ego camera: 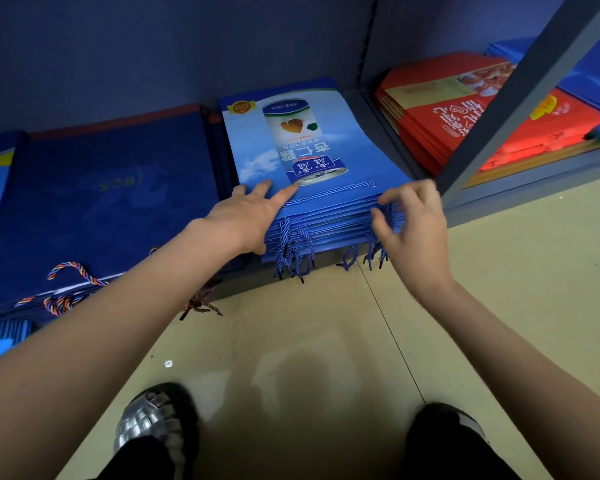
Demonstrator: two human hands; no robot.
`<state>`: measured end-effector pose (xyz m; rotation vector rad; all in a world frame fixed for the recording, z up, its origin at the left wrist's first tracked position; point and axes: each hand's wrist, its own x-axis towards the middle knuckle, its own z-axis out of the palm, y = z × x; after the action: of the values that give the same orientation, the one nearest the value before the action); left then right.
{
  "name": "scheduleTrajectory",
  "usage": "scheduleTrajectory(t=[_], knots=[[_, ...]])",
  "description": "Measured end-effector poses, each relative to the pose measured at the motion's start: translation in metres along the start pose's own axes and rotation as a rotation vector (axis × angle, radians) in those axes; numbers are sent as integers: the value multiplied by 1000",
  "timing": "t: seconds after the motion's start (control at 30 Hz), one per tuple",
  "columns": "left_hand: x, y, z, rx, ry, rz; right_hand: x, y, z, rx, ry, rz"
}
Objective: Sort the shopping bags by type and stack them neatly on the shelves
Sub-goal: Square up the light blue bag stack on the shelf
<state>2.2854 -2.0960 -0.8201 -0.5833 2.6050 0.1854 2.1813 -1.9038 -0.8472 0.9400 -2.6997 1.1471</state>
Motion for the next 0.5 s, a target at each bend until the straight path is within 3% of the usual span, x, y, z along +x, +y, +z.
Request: scheduleTrajectory(t=[0.17,0.3,0.4,0.5], knots=[[-4,9,20,35,191,-54,-49,-18,56,328,-149,397],[-7,6,35,-37,308,-57,-63,-33,111,366,-211,575],[-6,0,29,-107,240,-17,-58,-42,134,271,-219,675],[-3,-13,16,-161,106,41,-55,-44,128,287,-189,654]])
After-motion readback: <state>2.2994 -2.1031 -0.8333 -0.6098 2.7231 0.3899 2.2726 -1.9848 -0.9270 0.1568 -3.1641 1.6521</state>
